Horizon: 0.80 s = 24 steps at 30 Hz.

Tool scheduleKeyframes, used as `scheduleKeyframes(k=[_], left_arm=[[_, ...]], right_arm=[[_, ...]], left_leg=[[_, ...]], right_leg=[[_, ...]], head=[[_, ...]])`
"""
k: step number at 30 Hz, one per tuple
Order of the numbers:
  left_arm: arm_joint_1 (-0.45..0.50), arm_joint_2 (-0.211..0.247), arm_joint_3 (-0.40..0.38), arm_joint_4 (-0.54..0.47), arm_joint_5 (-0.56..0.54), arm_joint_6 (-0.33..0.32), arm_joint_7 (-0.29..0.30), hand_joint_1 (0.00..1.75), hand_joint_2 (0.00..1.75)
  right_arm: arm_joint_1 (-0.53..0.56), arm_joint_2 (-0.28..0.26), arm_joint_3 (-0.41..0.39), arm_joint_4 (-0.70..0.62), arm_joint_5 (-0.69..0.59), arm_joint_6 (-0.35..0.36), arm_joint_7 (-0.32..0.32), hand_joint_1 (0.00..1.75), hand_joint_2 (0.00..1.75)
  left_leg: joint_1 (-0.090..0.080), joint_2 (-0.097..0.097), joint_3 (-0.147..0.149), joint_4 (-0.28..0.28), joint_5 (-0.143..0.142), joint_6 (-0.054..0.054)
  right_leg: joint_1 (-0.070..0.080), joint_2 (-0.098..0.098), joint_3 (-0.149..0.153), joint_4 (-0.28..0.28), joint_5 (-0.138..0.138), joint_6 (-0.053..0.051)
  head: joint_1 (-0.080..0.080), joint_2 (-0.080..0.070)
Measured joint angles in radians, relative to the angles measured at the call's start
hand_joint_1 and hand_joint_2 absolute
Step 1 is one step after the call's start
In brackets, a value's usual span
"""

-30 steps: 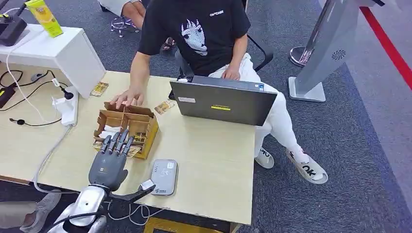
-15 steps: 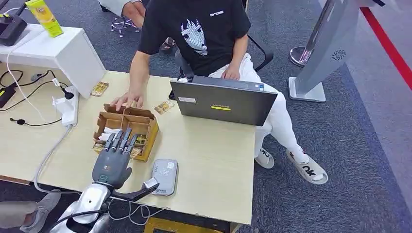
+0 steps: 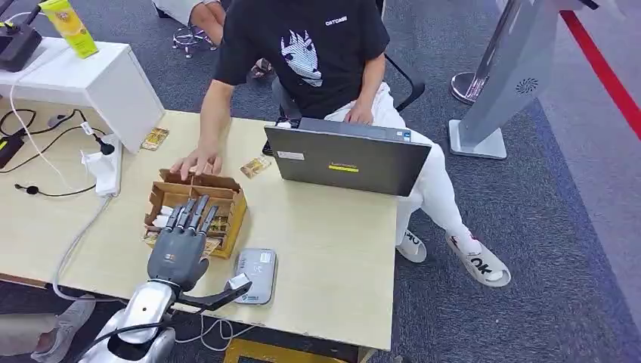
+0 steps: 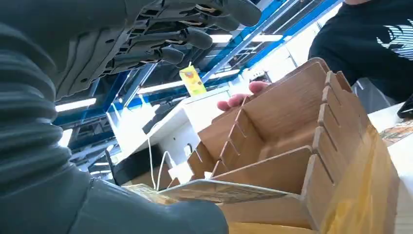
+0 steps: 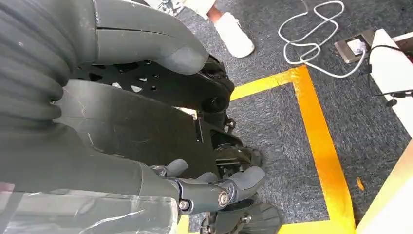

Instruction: Pass the card to the sensor for recognition and then transmit it.

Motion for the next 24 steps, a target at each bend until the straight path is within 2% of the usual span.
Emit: scheduleKeyframes(k=[13, 14, 15, 24], left_arm=[[0.010, -0.001, 0.011, 0.000, 0.000, 0.003, -0.002, 0.00, 1.75], [0.010, -0.001, 0.012, 0.000, 0.000, 0.002, -0.002, 1.57, 1.75], [0.011, -0.001, 0.013, 0.000, 0.000, 0.000, -0.002, 1.75, 1.75], [0.024, -0.008, 0.025, 0.000, 0.000, -0.011, -0.021, 1.75, 1.75]], right_arm=[[0.000, 0.000, 0.001, 0.000, -0.005, 0.000, -0.002, 0.00, 1.75], [0.000, 0.000, 0.001, 0.000, -0.005, 0.000, -0.002, 0.00, 1.75], [0.000, 0.000, 0.001, 0.000, -0.006, 0.000, -0.003, 0.00, 1.75], [0.001, 0.000, 0.001, 0.000, -0.011, 0.000, -0.003, 0.00, 1.75]], left_leg=[[0.000, 0.000, 0.000, 0.000, 0.000, 0.000], [0.000, 0.000, 0.000, 0.000, 0.000, 0.000], [0.000, 0.000, 0.000, 0.000, 0.000, 0.000], [0.000, 0.000, 0.000, 0.000, 0.000, 0.000]], right_leg=[[0.000, 0.000, 0.000, 0.000, 0.000, 0.000], [0.000, 0.000, 0.000, 0.000, 0.000, 0.000], [0.000, 0.000, 0.000, 0.000, 0.000, 0.000], [0.000, 0.000, 0.000, 0.000, 0.000, 0.000]], head=[[0.000, 0.000], [0.000, 0.000], [0.000, 0.000], [0.000, 0.000]])
